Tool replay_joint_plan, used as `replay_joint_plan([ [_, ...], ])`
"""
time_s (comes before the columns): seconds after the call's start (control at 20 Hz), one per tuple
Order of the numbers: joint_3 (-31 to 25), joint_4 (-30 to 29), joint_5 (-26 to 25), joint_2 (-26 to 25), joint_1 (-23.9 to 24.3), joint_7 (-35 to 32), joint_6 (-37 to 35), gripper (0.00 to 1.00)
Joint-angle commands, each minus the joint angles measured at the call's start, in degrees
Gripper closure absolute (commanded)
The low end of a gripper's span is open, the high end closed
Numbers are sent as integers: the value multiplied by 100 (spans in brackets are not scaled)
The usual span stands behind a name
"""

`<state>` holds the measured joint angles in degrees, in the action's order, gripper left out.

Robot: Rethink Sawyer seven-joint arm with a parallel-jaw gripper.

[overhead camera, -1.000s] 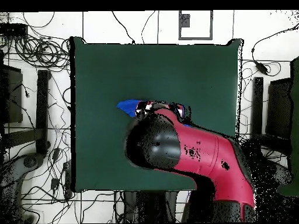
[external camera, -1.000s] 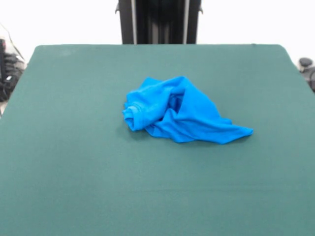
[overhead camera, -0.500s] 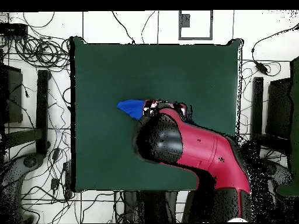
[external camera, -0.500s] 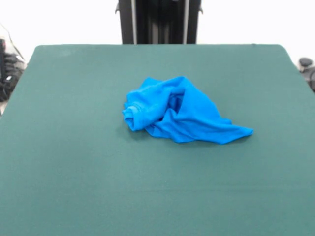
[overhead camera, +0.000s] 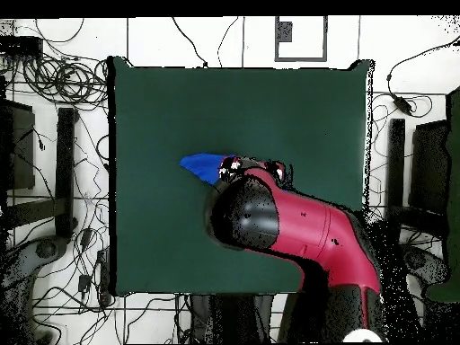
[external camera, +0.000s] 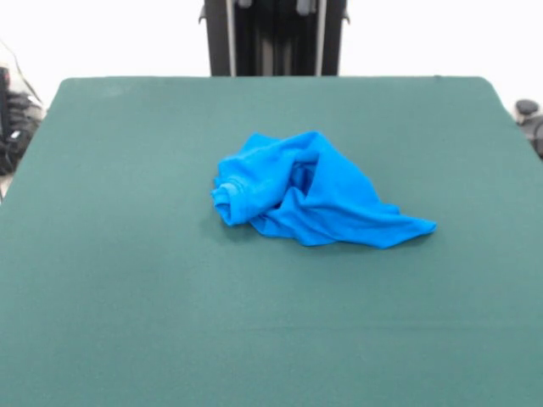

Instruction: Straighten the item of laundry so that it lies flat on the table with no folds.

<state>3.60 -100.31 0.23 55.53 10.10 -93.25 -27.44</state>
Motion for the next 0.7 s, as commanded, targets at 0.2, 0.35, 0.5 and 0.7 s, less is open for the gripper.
replay_joint_plan([
  [0.2, -388, -570, 65, 431, -208, -342, -1165, 0],
  [0.35, -451, -709, 75, 386, -137, -342, -890, 0],
  [0.5, -543, -866, 43, 239, -62, -389, -428, 0],
  [0.7, -668, -977, -60, -115, 15, -531, 293, 0],
])
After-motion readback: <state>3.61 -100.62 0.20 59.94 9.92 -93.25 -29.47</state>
